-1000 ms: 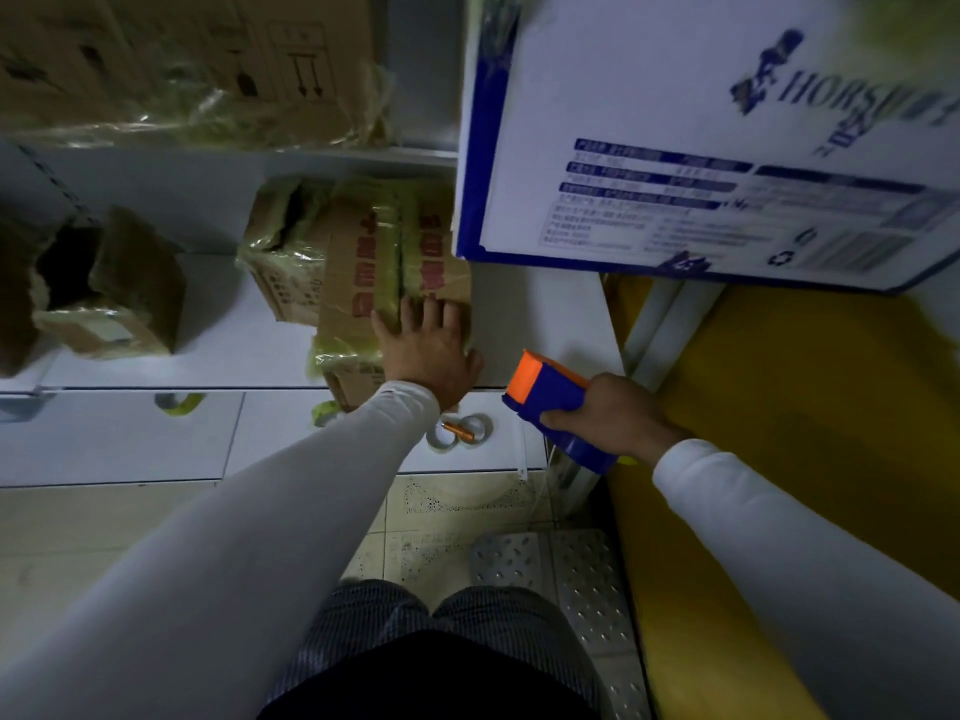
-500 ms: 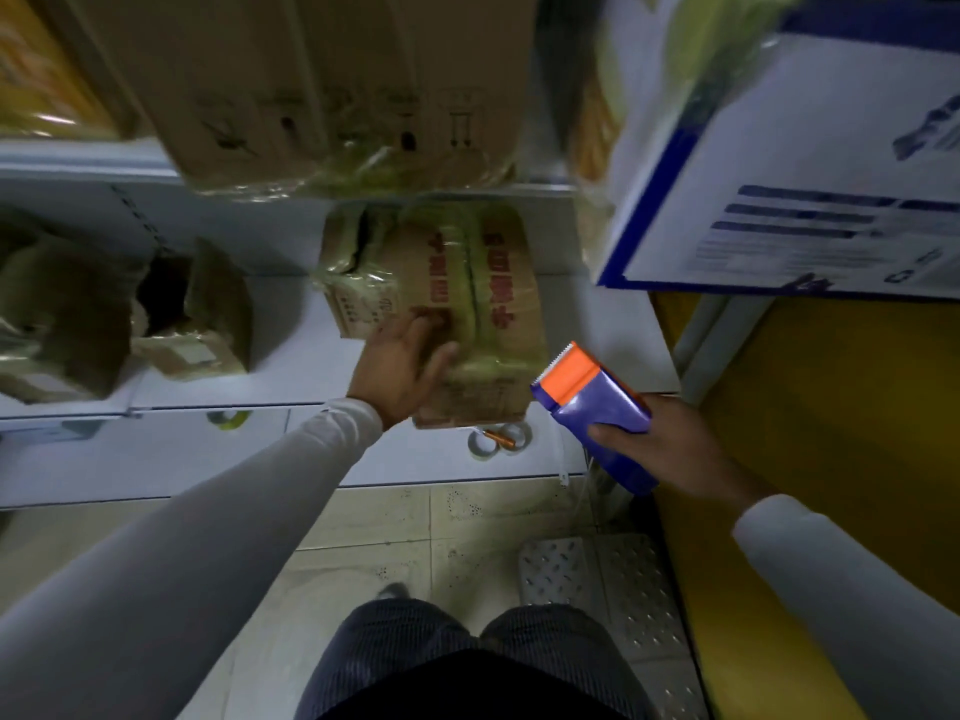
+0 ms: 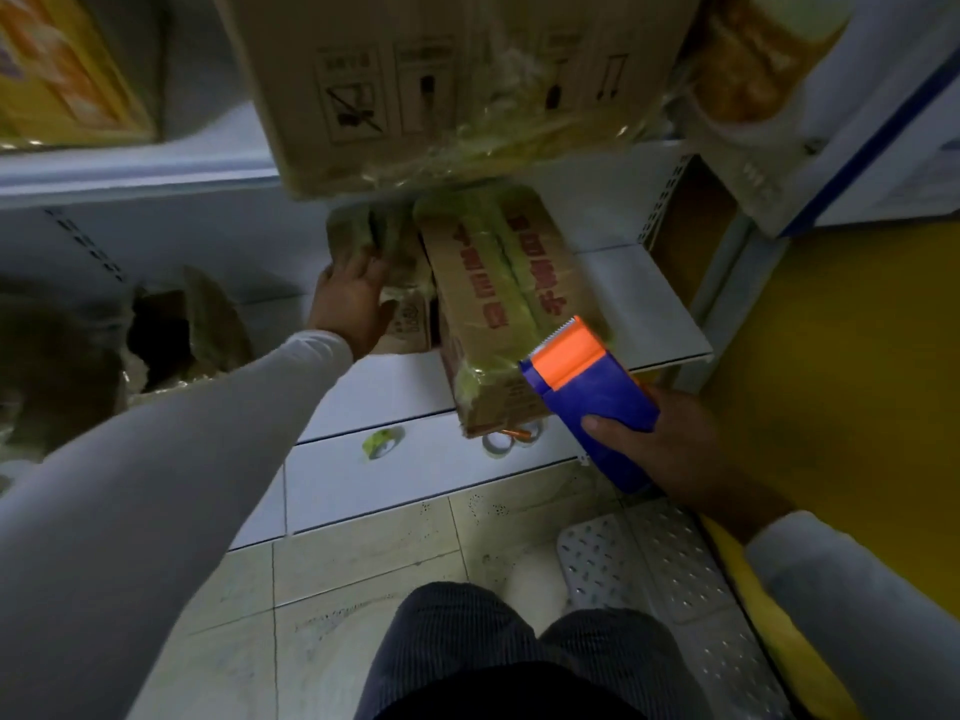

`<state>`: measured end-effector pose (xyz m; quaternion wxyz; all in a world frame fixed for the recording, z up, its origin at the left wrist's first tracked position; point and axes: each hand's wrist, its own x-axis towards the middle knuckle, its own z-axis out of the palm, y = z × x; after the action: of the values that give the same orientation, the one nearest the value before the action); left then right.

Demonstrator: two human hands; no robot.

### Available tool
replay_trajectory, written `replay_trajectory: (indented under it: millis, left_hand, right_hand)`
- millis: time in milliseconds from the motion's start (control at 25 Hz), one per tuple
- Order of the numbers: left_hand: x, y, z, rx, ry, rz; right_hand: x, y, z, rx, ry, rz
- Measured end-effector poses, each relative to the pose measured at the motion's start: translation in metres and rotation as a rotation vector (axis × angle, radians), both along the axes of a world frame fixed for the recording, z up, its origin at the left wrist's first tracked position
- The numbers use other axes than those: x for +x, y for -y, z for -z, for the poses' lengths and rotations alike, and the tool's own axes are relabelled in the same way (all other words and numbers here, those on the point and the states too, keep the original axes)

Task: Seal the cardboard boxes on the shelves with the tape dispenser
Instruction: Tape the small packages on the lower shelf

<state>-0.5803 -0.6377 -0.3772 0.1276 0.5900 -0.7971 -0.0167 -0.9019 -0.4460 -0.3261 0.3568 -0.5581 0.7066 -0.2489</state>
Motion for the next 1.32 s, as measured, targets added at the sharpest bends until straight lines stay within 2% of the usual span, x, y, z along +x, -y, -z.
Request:
replay_trajectory:
  millis: [160,400,520,720,880,1040,1160,1320]
  left_hand:
    - [0.013,0.025,0.004,0.186,0.004,0.031]
    - [-0.001,-0.009,0.004,0.12,0.122,0.001]
    - [0.0,-0.02,0.001,0.141,0.148,-0.049]
    - [0.059,-0.047,-0.001,0.123,0.09,0.041]
    - [0.109,-0.078,-0.001,0.107,0.064,0.114]
    - [0.098,-0.087,-0.009,0.085,0.079,0.073]
    - [0.068,-0.09,-0.006,0.111,0.087,-0.007]
    - [0.036,-0.095,0.001,0.118,0.132,-0.019]
  right_hand:
    - [0.012,-0.001,0.002,-0.033,-0.057,0.033]
    - [0.042,0.003,0.005,-0.094,-0.04,0.033]
    - [0.042,0.016,0.004,-0.078,-0.112,0.093]
    - [0.022,0.038,-0.003,-0.003,-0.224,0.067]
    - [0.011,0.058,-0.011,-0.037,-0.387,0.008]
    - [0.0,0.069,-0.033,-0.08,-0.461,0.05]
    - [0.012,0.054,-0.04,-0.196,-0.333,0.089]
    - [0.058,0.048,-0.035,-0.211,-0.004,-0.028]
